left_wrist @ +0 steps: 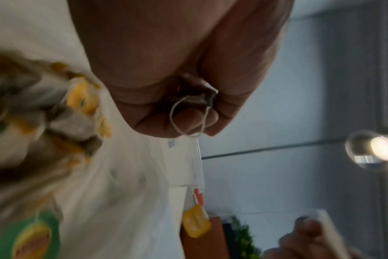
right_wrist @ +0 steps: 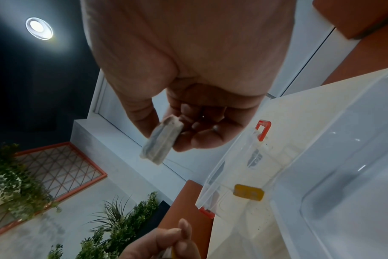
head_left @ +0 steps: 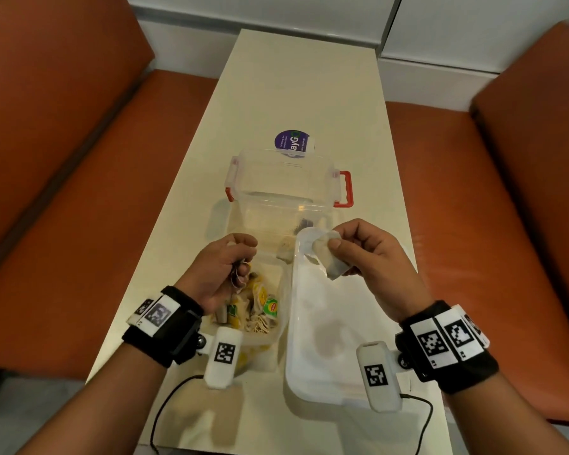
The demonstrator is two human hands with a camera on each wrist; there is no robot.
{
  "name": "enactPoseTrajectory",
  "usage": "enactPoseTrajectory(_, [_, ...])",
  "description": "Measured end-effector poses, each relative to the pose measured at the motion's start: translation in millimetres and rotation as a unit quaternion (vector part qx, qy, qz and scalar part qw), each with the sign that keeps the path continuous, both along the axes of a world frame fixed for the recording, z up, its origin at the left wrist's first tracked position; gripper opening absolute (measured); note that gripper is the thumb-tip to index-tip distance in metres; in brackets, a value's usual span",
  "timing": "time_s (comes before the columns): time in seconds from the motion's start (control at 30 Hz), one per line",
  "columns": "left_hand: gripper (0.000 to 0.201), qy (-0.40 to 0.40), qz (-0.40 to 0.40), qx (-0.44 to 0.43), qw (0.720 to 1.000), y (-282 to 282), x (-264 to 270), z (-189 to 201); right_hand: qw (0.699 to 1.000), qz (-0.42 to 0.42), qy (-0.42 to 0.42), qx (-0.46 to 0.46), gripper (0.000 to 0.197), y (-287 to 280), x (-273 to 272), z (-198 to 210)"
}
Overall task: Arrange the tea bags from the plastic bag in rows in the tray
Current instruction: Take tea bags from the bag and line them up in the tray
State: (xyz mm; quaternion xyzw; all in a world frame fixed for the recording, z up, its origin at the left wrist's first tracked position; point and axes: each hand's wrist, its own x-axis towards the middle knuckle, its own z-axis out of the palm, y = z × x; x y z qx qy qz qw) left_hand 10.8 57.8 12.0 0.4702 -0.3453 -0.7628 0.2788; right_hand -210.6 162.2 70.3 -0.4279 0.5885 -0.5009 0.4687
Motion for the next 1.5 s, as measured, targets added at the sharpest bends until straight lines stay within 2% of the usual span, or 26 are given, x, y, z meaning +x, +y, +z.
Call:
enactPoseTrajectory(0.1, [0.006,-0.165,-0.082,-0.131,0.974,-19.1,-14.6,6.3,1.0,-0.007,0.0,0.004,0.011,2.9,-3.4,1.0])
enactPoseTrajectory(0.23, [0.016,-0.255,-0.151,-0.24,0.924,-31.8,-44.5,20.1,1.0,-0.012,-0.003,-0.002,0.008,6.8,-10.9,4.7])
enactPoseTrajectory(0.3, [0.015,-0.207,-0.21,-0.258,0.92,-27.0,-55.2,27.6,1.0,-0.016,-0.005,0.0,0.01,8.3,-16.4,5.9])
enactPoseTrajectory(0.4, [0.034,-0.042,-0.316,-0.19,0.929,-13.2,-66.4,31.1,1.0,-0.02,-0.005,0.004,0.012,7.1,-24.9,8.3])
enactPoseTrajectory(0.47, [0.034,-0.028,-0.37,-0.185,0.91,-5.0,-75.6,32.0,1.0,-0.029,-0.008,0.004,0.016,6.2,-32.5,8.7])
enactPoseTrajectory(0.53, [0.021,-0.046,-0.408,-0.215,0.886,0.4,-84.5,32.7,0.999,-0.039,-0.018,0.008,0.017,5.0,-40.5,10.3])
enactPoseTrajectory(0.6, [0.015,-0.068,-0.404,-0.226,0.884,4.2,-88.6,32.4,0.998,-0.041,-0.036,0.014,0.015,4.5,-49.4,12.2])
enactPoseTrajectory(0.73, [0.011,-0.088,-0.336,-0.243,0.906,5.3,-90.5,25.0,0.998,-0.049,-0.04,0.024,0.014,1.3,-67.7,9.1])
enactPoseTrajectory(0.87, [0.016,-0.109,-0.256,-0.269,0.922,8.9,-91.0,27.8,0.997,-0.066,0.025,0.03,0.008,-4.4,-80.8,-8.4])
enactPoseTrajectory(0.93, [0.025,-0.103,-0.24,-0.262,0.929,11.5,-89.7,30.0,0.993,-0.071,0.081,0.043,0.004,-7.6,-85.8,-23.8])
enactPoseTrajectory(1.0, [0.026,-0.108,-0.239,-0.258,0.93,15.7,-88.3,32.5,0.991,-0.049,0.111,0.059,0.003,-10.4,-85.4,-37.9])
enactPoseTrajectory(1.1, [0.019,-0.125,-0.242,-0.282,0.92,23.0,-89.8,34.0,0.993,-0.025,0.09,0.078,0.006,-13.2,-76.5,-46.2])
enactPoseTrajectory(1.23, [0.022,-0.166,-0.254,-0.308,0.902,24.1,-89.6,30.0,0.996,0.005,0.015,0.09,0.012,-15.6,-57.5,-41.4])
enactPoseTrajectory(1.4, [0.042,-0.227,-0.277,-0.351,0.865,16.9,-87.9,28.8,0.995,0.032,-0.002,0.092,0.018,-17.0,-44.6,-41.5])
enactPoseTrajectory(1.43, [0.04,-0.228,-0.28,-0.353,0.863,14.3,-87.6,28.2,0.995,0.031,-0.001,0.093,0.018,-17.7,-43.9,-43.2])
enactPoseTrajectory(1.5, [0.022,-0.226,-0.281,-0.354,0.863,7.5,-86.1,24.4,0.995,0.015,-0.014,0.098,0.016,-20.2,-43.7,-47.6])
